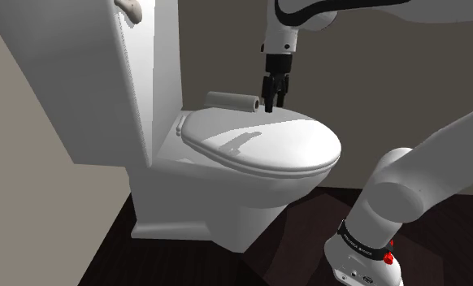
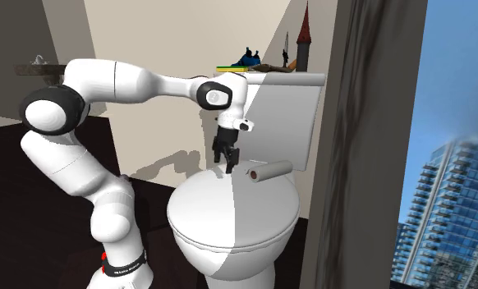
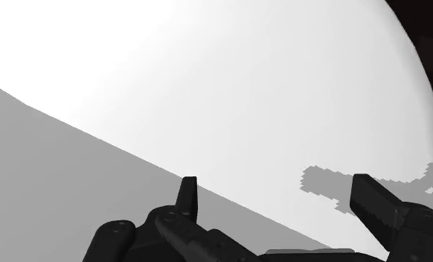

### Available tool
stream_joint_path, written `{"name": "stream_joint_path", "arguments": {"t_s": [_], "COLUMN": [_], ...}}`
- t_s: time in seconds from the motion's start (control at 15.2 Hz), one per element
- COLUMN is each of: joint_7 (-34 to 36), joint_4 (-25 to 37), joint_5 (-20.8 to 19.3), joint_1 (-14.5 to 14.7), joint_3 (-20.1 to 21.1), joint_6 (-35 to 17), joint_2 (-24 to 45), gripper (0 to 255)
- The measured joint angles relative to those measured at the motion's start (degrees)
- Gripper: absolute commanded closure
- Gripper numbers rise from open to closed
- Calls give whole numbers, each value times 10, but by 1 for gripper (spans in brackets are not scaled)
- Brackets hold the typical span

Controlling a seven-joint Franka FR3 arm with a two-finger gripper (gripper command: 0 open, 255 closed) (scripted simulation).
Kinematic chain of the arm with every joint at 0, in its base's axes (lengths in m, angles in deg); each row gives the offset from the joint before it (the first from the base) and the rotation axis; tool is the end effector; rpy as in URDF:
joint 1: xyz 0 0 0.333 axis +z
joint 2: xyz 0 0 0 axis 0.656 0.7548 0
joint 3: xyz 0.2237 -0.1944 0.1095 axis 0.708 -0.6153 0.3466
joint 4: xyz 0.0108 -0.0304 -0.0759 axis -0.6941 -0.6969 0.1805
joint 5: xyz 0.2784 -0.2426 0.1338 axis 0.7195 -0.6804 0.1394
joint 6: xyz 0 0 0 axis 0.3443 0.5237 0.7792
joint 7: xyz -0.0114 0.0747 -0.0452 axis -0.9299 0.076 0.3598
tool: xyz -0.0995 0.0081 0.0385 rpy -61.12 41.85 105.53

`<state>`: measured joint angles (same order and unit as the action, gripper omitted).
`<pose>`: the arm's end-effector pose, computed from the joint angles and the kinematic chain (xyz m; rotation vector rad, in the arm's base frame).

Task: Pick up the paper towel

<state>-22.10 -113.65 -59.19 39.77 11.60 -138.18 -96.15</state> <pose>0.3951 0.0015 0.5494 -3.0561 -0.2339 0.2438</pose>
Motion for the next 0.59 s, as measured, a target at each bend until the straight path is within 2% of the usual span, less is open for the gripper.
{"name": "stream_joint_path", "arguments": {"t_s": [0.26,0.59], "joint_7": [-25,-51], "joint_4": [85,209], "joint_5": [0,6], "joint_1": [-1,-1], "joint_3": [-10,-17], "joint_6": [-9,4], "joint_2": [94,206], "gripper": [0,0]}}
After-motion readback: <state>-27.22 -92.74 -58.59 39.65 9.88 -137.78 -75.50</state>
